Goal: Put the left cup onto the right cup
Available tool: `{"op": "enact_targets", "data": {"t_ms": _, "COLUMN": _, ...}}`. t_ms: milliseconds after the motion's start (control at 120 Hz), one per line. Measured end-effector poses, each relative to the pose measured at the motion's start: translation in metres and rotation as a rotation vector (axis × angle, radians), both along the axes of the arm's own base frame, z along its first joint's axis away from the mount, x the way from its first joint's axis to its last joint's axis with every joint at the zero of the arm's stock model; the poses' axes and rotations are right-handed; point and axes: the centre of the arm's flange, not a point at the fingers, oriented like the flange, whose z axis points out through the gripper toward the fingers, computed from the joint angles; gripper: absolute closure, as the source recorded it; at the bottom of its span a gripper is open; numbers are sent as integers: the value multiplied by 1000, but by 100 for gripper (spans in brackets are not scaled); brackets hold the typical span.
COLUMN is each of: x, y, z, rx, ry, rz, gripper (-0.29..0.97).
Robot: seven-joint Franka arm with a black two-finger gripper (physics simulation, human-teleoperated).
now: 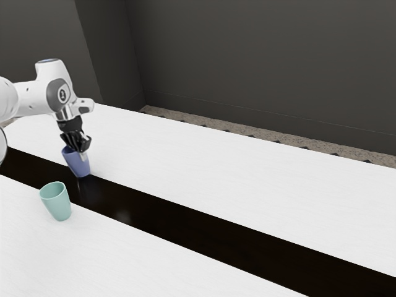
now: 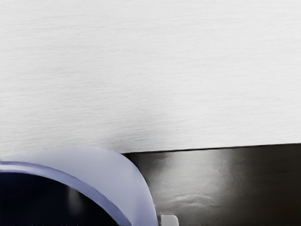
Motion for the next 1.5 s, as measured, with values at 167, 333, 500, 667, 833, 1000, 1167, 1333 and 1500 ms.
{"op": "enact_targets", "data": {"t_ms": 167, "x": -16, "y": -20, "z": 36, "rx": 11, "ry": -11, "rz": -3, "gripper": 78}}
{"op": "enact_targets", "data": {"t_ms": 333, "x": -32, "y": -33, "z": 59, "rx": 17, "ry": -19, "rz": 7, "gripper": 78}}
{"op": "enact_targets", "data": {"t_ms": 500, "x": -48, "y": -43, "z": 73, "rx": 21, "ry": -24, "rz": 24, "gripper": 78}}
{"op": "enact_targets", "data": {"t_ms": 667, "x": -66, "y": -50, "z": 87, "rx": 43, "ry": -20, "rz": 39, "gripper": 78}}
{"op": "enact_targets", "data": {"t_ms": 833, "x": -79, "y": -54, "z": 89, "rx": 49, "ry": -10, "rz": 61, "gripper": 78}}
{"op": "enact_targets", "data": {"t_ms": 1000, "x": -93, "y": -57, "z": 90, "rx": 51, "ry": 1, "rz": 85, "gripper": 78}}
{"op": "enact_targets", "data": {"t_ms": 1167, "x": -105, "y": -62, "z": 97, "rx": 65, "ry": 4, "rz": 104, "gripper": 78}}
{"op": "enact_targets", "data": {"t_ms": 1333, "x": -115, "y": -65, "z": 97, "rx": 67, "ry": 12, "rz": 129, "gripper": 78}}
{"op": "enact_targets", "data": {"t_ms": 1500, "x": -126, "y": -69, "z": 98, "rx": 67, "ry": 17, "rz": 151, "gripper": 78}}
